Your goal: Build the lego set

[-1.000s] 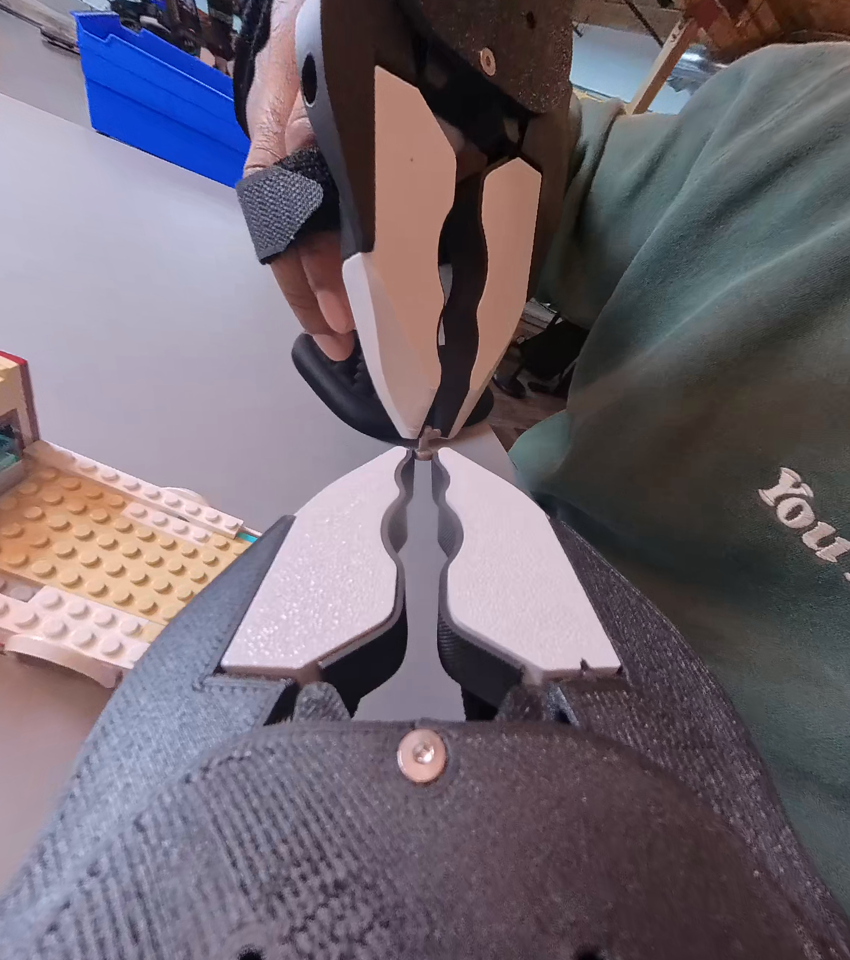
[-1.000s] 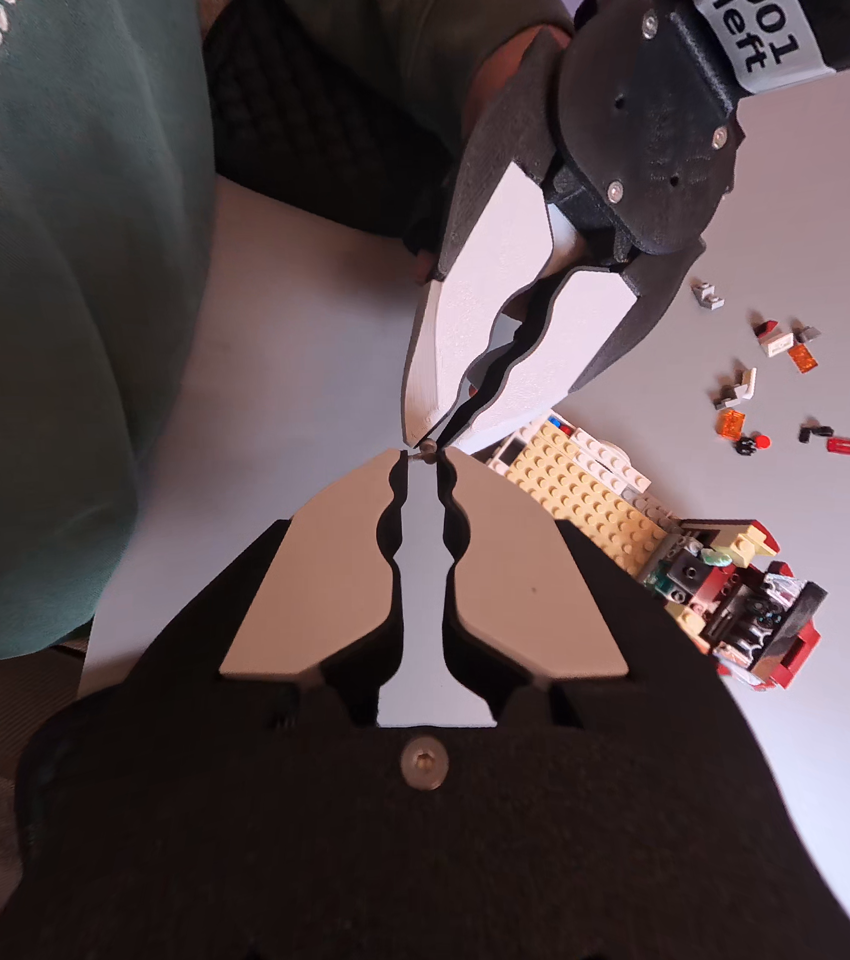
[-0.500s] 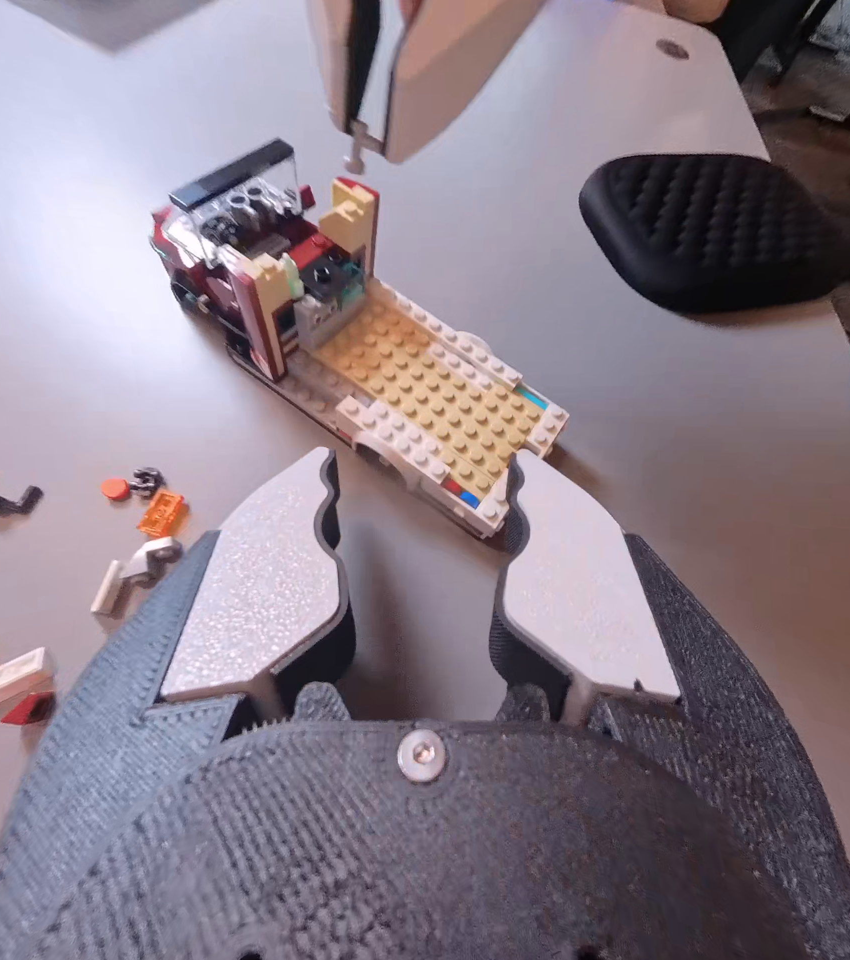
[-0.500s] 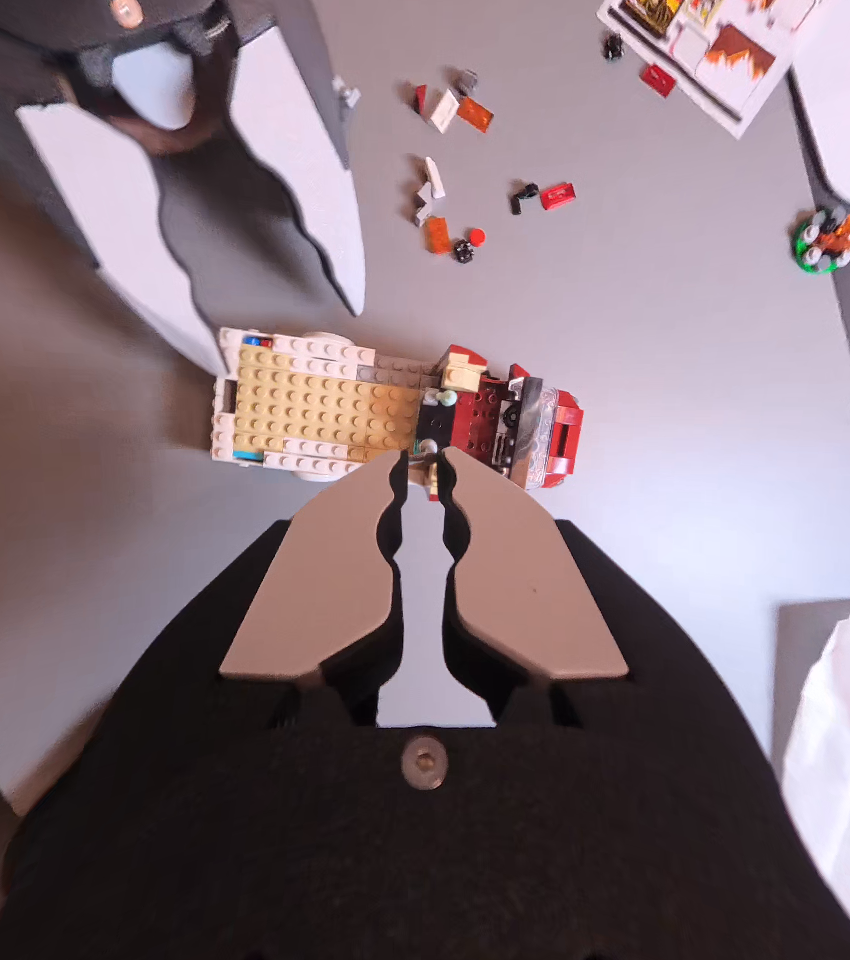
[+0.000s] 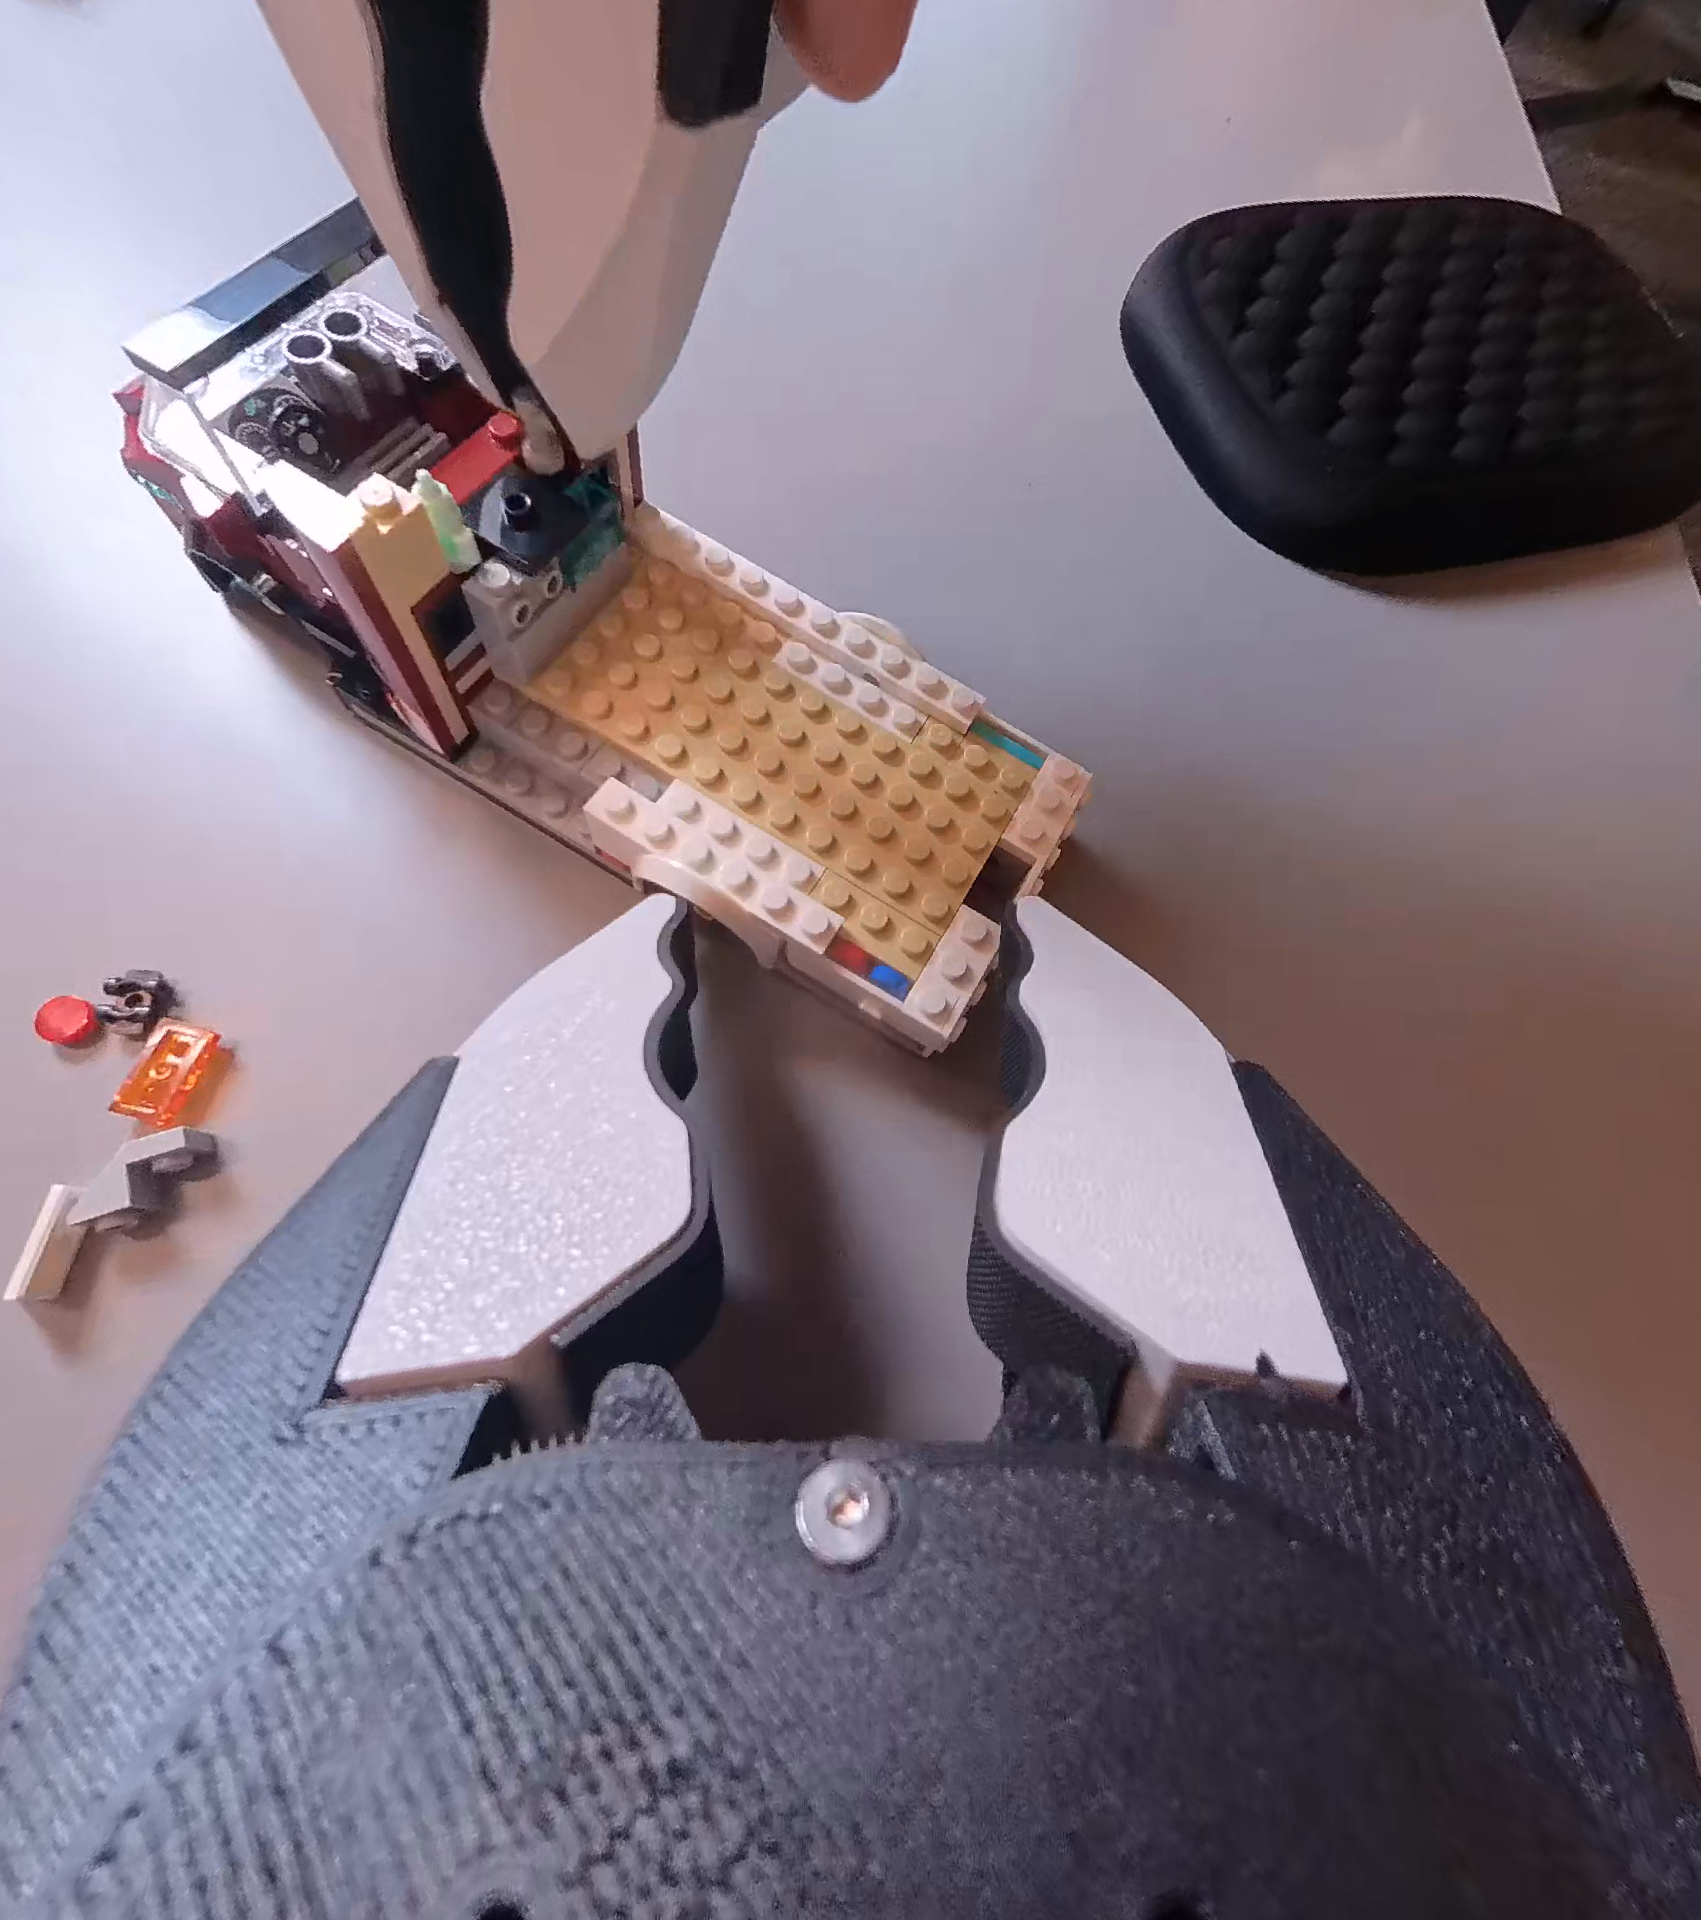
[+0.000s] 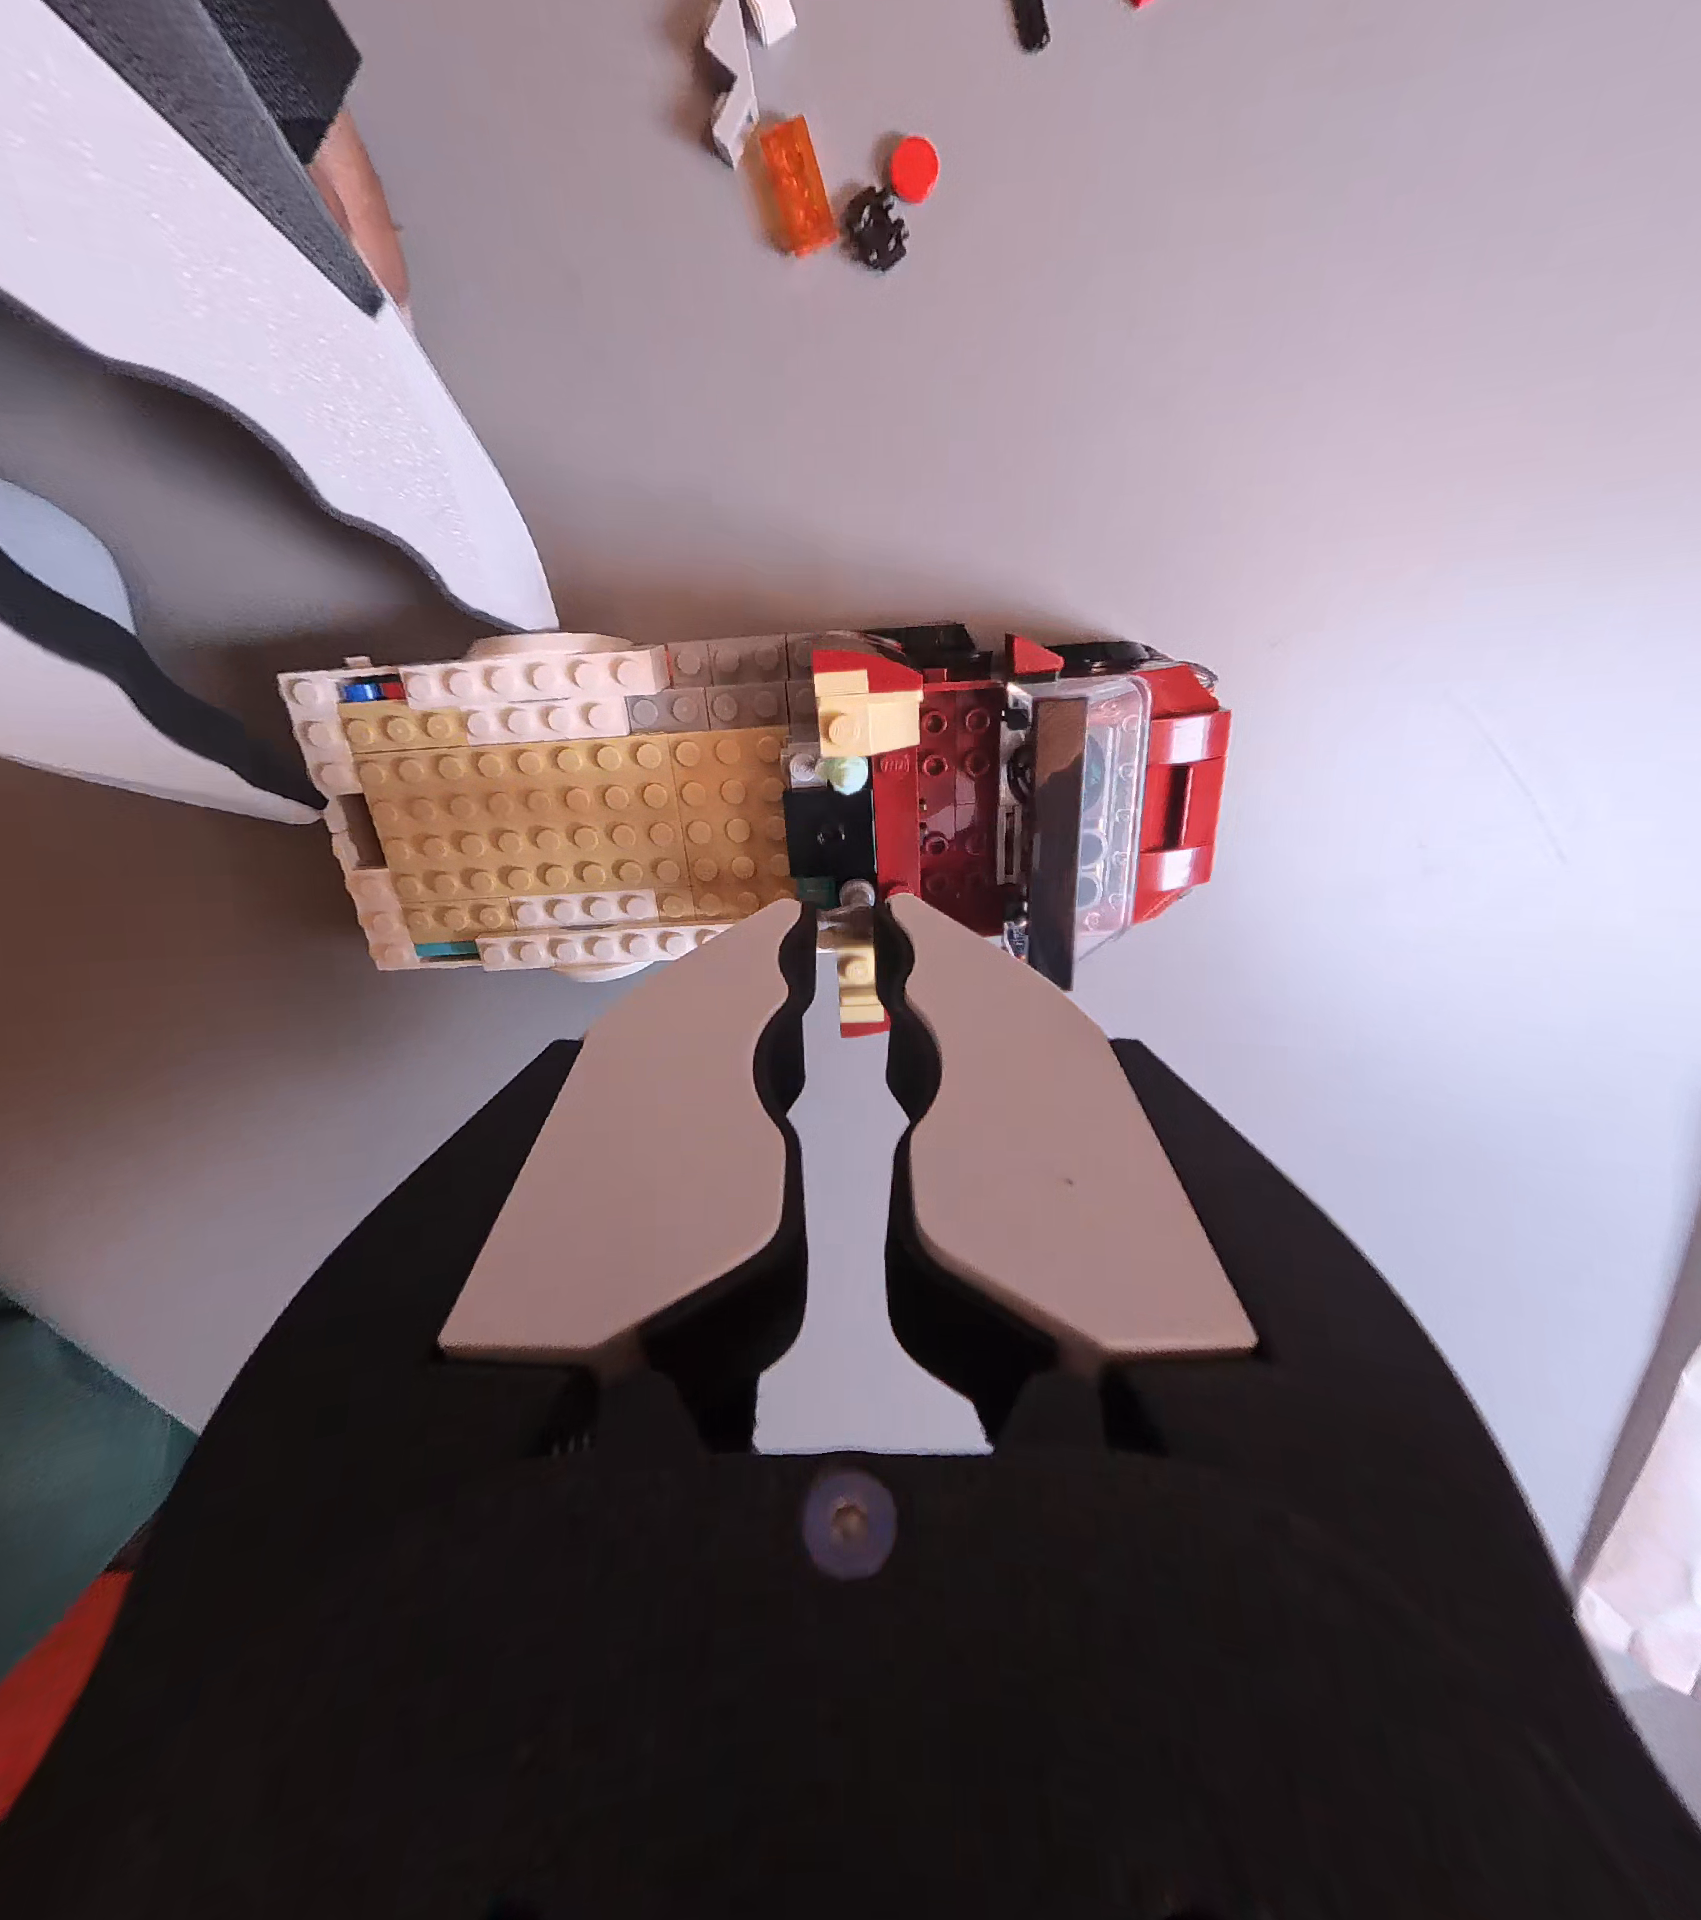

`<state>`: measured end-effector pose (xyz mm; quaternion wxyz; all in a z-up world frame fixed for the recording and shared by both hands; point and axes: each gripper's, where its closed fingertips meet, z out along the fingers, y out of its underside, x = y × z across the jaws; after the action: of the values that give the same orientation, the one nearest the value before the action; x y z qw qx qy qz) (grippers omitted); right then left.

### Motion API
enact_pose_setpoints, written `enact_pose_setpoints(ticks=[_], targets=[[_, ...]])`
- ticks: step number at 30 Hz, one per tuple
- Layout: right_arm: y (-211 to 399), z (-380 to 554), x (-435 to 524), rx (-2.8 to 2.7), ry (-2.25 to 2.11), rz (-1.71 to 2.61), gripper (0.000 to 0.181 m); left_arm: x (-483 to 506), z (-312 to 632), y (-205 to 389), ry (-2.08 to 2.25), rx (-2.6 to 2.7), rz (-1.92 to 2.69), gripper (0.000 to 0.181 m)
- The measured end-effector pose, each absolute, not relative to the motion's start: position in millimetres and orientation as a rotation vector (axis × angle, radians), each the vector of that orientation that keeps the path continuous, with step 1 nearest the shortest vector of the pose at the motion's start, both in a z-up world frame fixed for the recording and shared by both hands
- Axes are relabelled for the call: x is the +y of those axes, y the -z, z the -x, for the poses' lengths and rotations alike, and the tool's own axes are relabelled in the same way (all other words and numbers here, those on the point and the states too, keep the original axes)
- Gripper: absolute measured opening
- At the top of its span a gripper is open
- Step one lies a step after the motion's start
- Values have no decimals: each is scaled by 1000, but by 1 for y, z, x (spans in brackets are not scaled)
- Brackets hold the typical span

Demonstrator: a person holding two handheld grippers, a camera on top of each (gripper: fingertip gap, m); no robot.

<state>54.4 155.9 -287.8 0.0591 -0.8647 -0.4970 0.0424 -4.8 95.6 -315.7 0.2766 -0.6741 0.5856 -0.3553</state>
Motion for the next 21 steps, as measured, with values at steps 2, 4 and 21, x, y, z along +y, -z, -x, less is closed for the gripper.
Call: enact_pose_setpoints(ticks=[2,4,21], targets=[[289,-56,155,-1520,-93,2640,10,95,4,316,942,1564,1815,55],[289,-56,155,-1529,-66,2656,10,95,3,315,934,1557,1818,55],[293,-57,153,-1556,-114,2698,10,93,1,316,939,1540,1822,54]])
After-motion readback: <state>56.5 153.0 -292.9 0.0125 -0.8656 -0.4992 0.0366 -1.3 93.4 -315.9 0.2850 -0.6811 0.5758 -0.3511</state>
